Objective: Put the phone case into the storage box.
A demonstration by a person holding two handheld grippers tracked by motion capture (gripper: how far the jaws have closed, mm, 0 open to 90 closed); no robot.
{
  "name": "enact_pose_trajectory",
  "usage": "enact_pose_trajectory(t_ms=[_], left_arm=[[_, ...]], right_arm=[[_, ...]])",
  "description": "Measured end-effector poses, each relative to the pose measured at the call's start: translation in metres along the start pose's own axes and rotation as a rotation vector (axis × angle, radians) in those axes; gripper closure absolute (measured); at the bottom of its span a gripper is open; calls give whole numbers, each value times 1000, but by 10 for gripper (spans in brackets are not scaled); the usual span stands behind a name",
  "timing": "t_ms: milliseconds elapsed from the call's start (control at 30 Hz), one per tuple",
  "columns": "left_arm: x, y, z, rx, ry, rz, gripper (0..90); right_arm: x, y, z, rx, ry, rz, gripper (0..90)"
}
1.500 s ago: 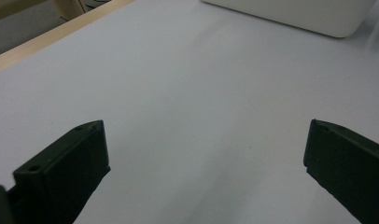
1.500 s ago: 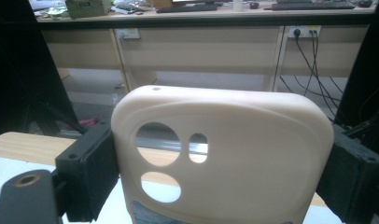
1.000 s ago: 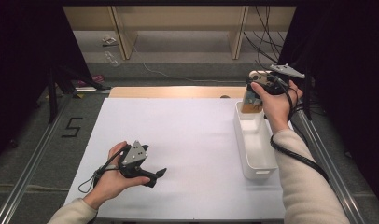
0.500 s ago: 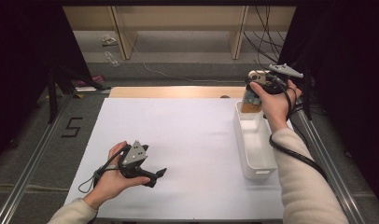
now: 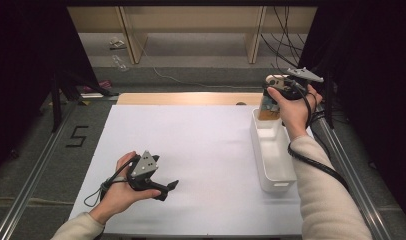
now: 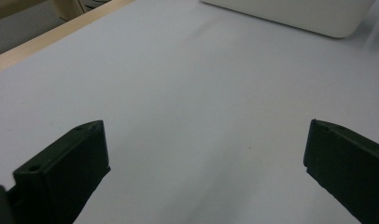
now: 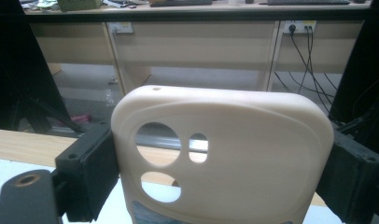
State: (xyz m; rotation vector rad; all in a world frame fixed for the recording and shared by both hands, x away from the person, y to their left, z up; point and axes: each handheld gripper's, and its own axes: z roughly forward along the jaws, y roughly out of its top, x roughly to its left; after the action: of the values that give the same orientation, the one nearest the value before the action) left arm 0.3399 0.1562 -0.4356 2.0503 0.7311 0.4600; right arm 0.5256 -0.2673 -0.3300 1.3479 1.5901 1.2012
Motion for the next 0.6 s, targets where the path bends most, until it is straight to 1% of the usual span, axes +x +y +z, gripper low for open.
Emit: enact_pose_trajectory(t_ms=[600], left_arm=[[0, 0, 0, 0, -1, -1, 0]], right_arm=[[1, -3, 8, 13, -5, -7, 125]])
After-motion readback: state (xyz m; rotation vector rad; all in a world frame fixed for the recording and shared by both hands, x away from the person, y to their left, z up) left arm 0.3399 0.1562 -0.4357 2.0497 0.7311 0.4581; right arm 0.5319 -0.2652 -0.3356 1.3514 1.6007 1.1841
